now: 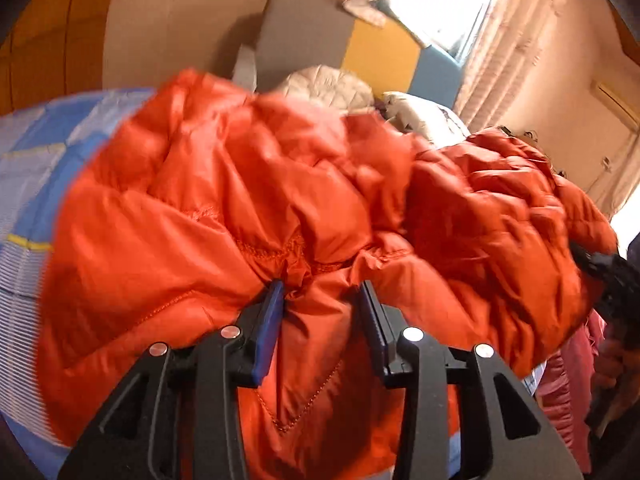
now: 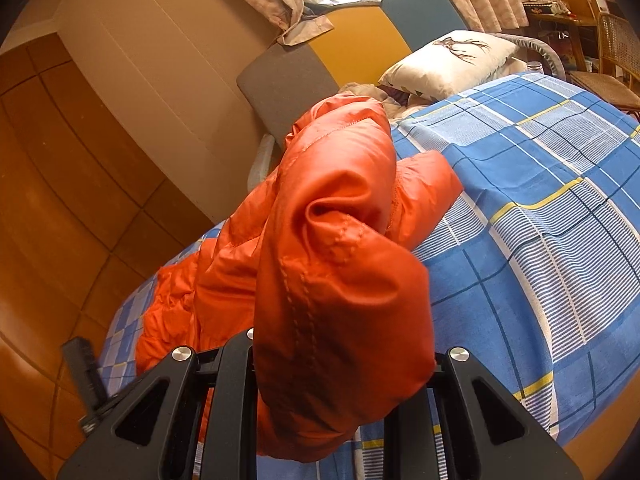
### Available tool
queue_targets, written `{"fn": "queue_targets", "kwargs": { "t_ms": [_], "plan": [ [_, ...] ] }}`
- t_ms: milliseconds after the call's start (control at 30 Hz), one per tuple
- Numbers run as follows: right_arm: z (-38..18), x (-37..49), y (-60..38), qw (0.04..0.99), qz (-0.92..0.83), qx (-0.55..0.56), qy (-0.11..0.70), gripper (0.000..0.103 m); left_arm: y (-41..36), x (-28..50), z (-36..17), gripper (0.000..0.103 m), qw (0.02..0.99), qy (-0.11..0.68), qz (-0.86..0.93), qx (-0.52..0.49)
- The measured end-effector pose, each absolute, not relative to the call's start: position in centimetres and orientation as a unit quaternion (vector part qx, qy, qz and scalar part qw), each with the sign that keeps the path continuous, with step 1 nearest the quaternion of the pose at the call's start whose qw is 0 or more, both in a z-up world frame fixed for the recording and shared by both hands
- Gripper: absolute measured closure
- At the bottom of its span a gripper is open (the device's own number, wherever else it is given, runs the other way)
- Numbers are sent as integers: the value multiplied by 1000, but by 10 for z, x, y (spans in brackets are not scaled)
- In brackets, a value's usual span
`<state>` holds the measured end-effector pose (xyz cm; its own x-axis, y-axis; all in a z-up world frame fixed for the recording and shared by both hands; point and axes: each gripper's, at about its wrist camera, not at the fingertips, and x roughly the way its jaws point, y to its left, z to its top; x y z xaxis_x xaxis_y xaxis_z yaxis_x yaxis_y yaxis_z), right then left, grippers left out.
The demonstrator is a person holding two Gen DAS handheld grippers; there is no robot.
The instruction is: Fold large clothes
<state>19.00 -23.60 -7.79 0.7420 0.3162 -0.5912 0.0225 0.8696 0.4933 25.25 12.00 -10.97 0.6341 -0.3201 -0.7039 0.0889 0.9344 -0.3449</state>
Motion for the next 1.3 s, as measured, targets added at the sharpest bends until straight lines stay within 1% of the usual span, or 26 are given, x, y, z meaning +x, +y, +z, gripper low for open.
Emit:
{"fn": "queue_targets", "kwargs": {
  "t_ms": [100,267,700,900,1300],
  "plan": [
    [-74,188,-231,904,84,235,347,84,114,253,-114,66,895,415,-108,-124],
    [-59,183,-212,914,96,206,338,84,111,255,-120,66,894,415,-108,-130],
    [-24,172,-118,924,161,124,325,84,127,257,-132,68,889,405,-126,-175],
    [-24,171,-73,923,163,97,335,84,137,255,-137,70,882,400,-142,-203],
    [-43,169,6,918,156,47,361,84,157,255,-141,76,872,396,-164,-236]
  ]
}}
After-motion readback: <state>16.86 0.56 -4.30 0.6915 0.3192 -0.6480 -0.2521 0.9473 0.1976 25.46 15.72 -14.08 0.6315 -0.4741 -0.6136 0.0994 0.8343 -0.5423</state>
